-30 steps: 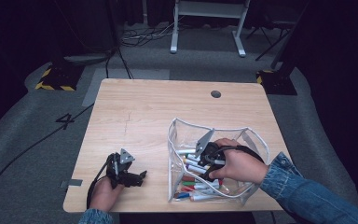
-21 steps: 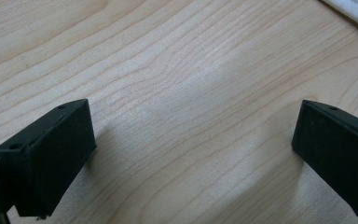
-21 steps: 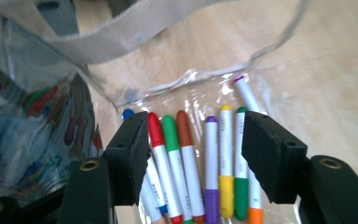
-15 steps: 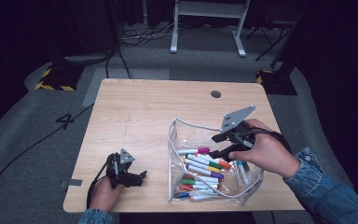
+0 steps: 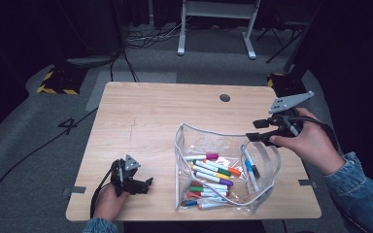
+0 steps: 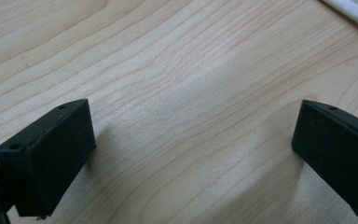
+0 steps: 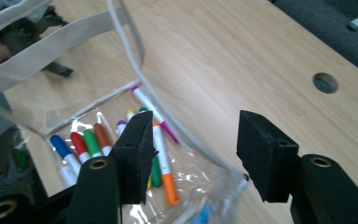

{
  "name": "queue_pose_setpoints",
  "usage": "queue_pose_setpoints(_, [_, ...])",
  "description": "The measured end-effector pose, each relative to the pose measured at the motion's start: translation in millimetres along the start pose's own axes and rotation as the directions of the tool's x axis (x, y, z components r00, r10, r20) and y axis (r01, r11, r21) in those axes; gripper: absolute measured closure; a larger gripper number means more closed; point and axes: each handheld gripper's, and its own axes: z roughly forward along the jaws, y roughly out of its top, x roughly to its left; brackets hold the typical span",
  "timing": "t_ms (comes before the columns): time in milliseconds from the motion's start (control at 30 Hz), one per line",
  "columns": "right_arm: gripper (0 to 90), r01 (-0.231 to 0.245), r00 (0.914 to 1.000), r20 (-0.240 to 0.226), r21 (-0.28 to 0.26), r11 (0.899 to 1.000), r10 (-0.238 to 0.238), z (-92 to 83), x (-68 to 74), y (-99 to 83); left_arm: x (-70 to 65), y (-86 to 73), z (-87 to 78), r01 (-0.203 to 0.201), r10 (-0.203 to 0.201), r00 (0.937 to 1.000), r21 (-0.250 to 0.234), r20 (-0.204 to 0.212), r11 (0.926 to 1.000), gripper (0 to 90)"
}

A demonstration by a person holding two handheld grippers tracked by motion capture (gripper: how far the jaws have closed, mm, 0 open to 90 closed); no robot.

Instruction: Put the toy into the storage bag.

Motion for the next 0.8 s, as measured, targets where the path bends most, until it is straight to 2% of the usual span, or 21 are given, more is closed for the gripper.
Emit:
queue_pose_setpoints(133, [46.3, -0.037, 0.9977, 0.057, -0.008, 0.999, 0.037, -8.0, -18.2, -5.6, 0.2, -0.1, -0.4, -0.008, 0.008, 1.0000, 0.002, -0.004, 1.0000, 0.0])
queue_pose_setpoints(233, [46.3, -0.078, 0.9935, 0.081, -0.020, 0.997, 0.080, -10.3, -32.0, -11.5, 0.2, -0.1, -0.5, -0.008, 0.008, 1.0000, 0.002, -0.004, 1.0000, 0.0])
queue_pose_setpoints(367, [46.7, -0.133, 0.9846, 0.112, -0.020, 0.991, 0.135, -9.3, -47.8, -23.9, 0.2, 0.0, -0.1, -0.004, 0.004, 1.0000, 0.002, 0.001, 1.0000, 0.0])
queue_pose_setpoints(467, [46.5, -0.153, 0.9731, 0.176, 0.008, 0.988, 0.149, -8.0, -58.0, -34.0, 0.0, 0.1, 0.3, -0.001, 0.001, 1.0000, -0.003, 0.001, 1.0000, 0.0])
queue_pose_setpoints(633, [46.5, -0.237, 0.9593, 0.167, 0.034, 0.971, 0.228, 6.3, -73.9, -56.1, 0.0, 0.1, 0.3, -0.001, 0.001, 1.0000, -0.003, 0.001, 1.0000, 0.0])
queue_pose_setpoints(800, [45.9, -0.282, 0.9543, 0.125, 0.073, 0.957, 0.272, 32.9, -78.2, -80.5, 0.0, 0.1, 0.3, -0.002, 0.002, 1.0000, -0.003, 0.001, 1.0000, 0.0])
